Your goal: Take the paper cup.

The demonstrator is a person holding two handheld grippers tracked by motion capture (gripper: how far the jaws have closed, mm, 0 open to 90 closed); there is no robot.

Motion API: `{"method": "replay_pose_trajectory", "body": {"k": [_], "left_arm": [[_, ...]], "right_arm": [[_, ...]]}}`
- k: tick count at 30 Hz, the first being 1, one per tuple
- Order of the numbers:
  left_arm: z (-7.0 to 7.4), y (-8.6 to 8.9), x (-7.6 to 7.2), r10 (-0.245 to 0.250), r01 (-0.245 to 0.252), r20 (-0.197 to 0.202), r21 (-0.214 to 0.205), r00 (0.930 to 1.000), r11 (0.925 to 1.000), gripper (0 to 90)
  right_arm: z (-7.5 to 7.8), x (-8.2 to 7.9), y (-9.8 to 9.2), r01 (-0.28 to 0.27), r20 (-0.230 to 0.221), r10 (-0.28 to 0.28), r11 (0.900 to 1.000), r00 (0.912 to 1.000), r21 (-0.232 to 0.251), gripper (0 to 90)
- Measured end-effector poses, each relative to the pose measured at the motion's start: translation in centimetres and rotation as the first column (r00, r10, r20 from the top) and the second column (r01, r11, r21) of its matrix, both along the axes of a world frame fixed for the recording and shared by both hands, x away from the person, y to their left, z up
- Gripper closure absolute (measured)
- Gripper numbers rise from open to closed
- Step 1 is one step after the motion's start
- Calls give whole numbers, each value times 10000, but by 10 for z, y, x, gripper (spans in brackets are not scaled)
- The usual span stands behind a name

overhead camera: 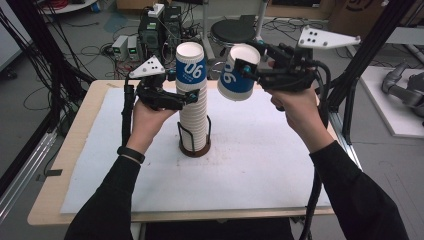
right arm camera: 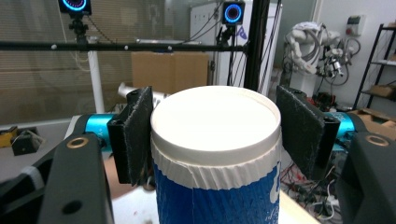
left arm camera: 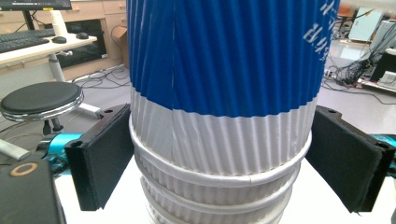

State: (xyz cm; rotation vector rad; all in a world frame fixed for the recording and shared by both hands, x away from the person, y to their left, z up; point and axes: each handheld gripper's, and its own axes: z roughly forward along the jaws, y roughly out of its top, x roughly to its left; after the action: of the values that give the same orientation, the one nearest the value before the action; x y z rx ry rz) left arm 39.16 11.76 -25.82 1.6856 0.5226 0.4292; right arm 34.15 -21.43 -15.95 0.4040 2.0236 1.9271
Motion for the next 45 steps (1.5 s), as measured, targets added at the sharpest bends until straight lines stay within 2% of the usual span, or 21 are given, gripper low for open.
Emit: {"method": "replay_pose_trajectory", "body": {"k": [2, 3, 8, 10, 11, 12, 16, 17, 18, 19, 20, 21, 22, 23, 26, 27, 28, 30, 35, 42, 45], "left_arm": [[0, 0, 0, -4, 4, -4, 12, 10000, 10000, 116], [0, 0, -1, 8, -8, 15, 3, 10000, 10000, 115], [-1, 0, -1, 16, -16, 38, 3, 10000, 10000, 115], [-1, 0, -1, 17, -17, 34, -12, 10000, 10000, 115], [-1, 1, -1, 11, -11, 36, -8, 10000, 10000, 115], [-1, 1, -1, 6, -6, 32, -15, 10000, 10000, 115], [-3, 1, 0, -26, 26, 34, -29, 10000, 10000, 115], [-3, 1, 0, -26, 26, 29, -26, 10000, 10000, 115], [-3, 1, 0, -27, 27, 26, -19, 10000, 10000, 115], [-4, 1, 0, -13, 14, 7, -25, 10000, 10000, 115], [-4, 1, 0, -3, 3, 6, -4, 10000, 10000, 114], [-4, 1, -1, -5, 5, 9, 3, 10000, 10000, 114], [-5, 1, -1, -1, 1, -6, 3, 10000, 10000, 114], [-5, 1, -1, 0, 0, -2, 14, 10000, 10000, 114], [-6, 1, -1, 15, -15, 6, 83, 10000, 10000, 115], [-6, 1, -1, 11, -12, 15, 103, 10000, 9999, 115], [-7, 1, -1, 22, -22, 10, 114, 10000, 9999, 115], [-8, 1, -1, 38, -38, 65, 98, 10000, 9999, 114], [-8, 1, -1, 5, -5, 4, 76, 10000, 10000, 114], [-8, 2, -1, -44, 42, 149, 97, 9999, 9999, 113], [-8, 3, -1, 105, -106, 116, 102, 9999, 9999, 62]], "right_arm": [[-5, -1, -2, -17, -69, 16, 10000, 10000, -45, 319], [-16, -2, -5, -15, -154, 13, 9999, 9999, -128, 319], [-45, -4, -15, 165, -435, -179, 9994, 9989, -316, 319], [-50, -5, -16, 237, -386, -252, 9989, 9989, -402, 319], [-61, -6, -19, 322, -442, -345, 9982, 9984, -503, 319], [-61, -6, -19, 322, -442, -345, 9982, 9984, -503, 319], [-85, -11, -24, 260, -671, -299, 9980, 9973, -583, 319], [-85, -11, -24, 260, -671, -299, 9980, 9973, -583, 319], [-96, -14, -25, 219, -804, -270, 9977, 9964, -643, 319], [-96, -14, -25, 219, -804, -270, 9977, 9964, -643, 319], [-107, -16, -27, 184, -962, -247, 9977, 9951, -656, 319], [-107, -16, -27, 184, -962, -247, 9977, 9951, -656, 319], [-119, -19, -29, 165, -1109, -235, 9979, 9936, -631, 319], [-119, -19, -29, 165, -1109, -235, 9979, 9936, -631, 319], [-134, -20, -30, 171, -1343, -260, 9976, 9906, -665, 319], [-145, -21, -31, 155, -1514, -245, 9980, 9882, -607, 319], [-145, -21, -31, 155, -1514, -245, 9980, 9882, -607, 319], [-157, -21, -32, 68, -1778, -162, 9985, 9839, -536, 319], [-167, -20, -33, 62, -2069, -161, 9988, 9782, -484, 319], [-172, -20, -37, 168, -2092, -281, 9983, 9775, -553, 319], [-174, -20, -37, 163, -2081, -292, 9979, 9777, -632, 319]]}}
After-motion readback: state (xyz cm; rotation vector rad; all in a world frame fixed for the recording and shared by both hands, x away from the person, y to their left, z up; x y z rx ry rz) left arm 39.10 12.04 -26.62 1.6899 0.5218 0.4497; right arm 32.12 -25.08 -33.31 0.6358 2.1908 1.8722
